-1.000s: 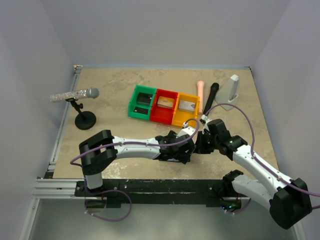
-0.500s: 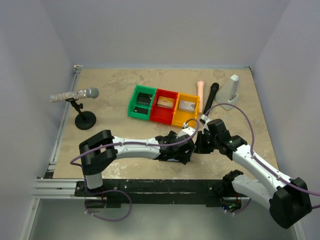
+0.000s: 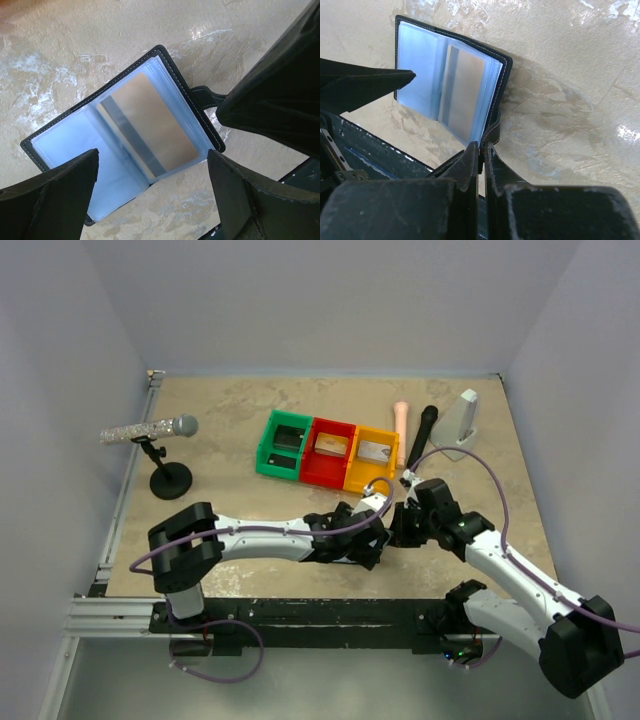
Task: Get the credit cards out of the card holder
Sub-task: Remove the credit card from the card holder.
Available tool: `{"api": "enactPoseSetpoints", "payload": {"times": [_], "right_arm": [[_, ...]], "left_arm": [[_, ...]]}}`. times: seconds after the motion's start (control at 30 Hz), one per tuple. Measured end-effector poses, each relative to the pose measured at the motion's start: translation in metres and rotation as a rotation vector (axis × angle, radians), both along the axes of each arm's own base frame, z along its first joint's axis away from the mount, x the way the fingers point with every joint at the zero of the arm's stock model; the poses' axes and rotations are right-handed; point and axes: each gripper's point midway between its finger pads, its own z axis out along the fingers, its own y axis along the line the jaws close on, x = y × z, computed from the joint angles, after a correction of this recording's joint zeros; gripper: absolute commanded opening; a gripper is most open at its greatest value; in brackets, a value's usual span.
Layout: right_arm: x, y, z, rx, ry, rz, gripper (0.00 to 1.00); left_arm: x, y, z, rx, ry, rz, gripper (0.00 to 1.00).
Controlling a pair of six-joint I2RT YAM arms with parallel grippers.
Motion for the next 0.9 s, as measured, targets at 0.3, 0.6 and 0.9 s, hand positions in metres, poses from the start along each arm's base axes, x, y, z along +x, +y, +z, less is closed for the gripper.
{"api": "enactPoseSetpoints", "payload": {"times": [0.3,0.6,0.9], "right_arm": [[-0.008,0.007,-0.008,0.093,-0.002,-0.036,0.0],[-0.013,0.02,-0.01,0.228,-0.009,-0.049,0.0],[-0.005,0.024,0.016,0.315,-0.109,-0.043,0.0]], "left_arm": [[-0.004,0.01,-0.007,-0.019,0.002,0.008,0.93],[-0.001,0.017,-0.002,-0.034,-0.015,0.052,0.93],[0.004,0.02,0.001,-0.041,-0.028,0.095,0.93]]}}
